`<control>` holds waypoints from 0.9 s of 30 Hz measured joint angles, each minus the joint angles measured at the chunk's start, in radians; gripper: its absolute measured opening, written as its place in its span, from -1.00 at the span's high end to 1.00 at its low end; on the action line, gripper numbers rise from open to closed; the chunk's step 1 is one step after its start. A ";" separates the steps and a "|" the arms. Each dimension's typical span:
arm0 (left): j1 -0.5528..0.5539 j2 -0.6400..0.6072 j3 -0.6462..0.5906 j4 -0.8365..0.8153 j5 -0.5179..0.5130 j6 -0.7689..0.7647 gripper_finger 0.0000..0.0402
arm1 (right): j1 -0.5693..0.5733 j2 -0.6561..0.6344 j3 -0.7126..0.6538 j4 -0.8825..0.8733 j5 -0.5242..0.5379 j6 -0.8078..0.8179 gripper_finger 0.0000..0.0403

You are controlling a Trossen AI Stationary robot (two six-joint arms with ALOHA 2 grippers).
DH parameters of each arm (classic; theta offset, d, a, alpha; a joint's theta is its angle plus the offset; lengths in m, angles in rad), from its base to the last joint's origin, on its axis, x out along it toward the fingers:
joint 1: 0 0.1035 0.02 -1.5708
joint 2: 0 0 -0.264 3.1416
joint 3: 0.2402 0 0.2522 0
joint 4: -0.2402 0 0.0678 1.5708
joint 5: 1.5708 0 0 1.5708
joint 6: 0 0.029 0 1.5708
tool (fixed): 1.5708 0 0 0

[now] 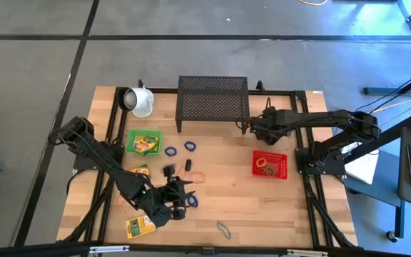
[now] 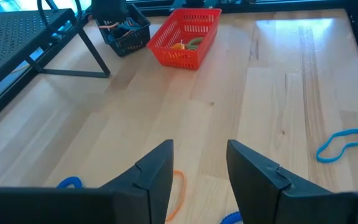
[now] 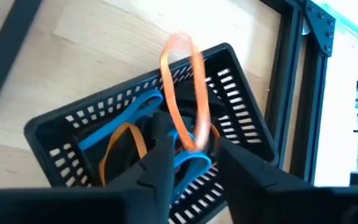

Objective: Pick & Place Office Desk Supplies
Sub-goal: Put the orange rubber band into the black bin, then put the blue spring keychain into the orange bin

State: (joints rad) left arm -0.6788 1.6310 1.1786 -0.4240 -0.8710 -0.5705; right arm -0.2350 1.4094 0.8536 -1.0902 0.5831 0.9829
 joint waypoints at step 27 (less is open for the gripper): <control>-0.001 0.000 0.000 -0.283 0.214 -0.232 0.29 | 0.224 0.000 0.015 0.010 -0.210 0.028 0.11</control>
State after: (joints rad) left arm -0.6794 1.6310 1.1782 -0.7069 -0.6574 -0.8021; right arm -0.0107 1.4094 0.8689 -1.0800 0.3727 1.0109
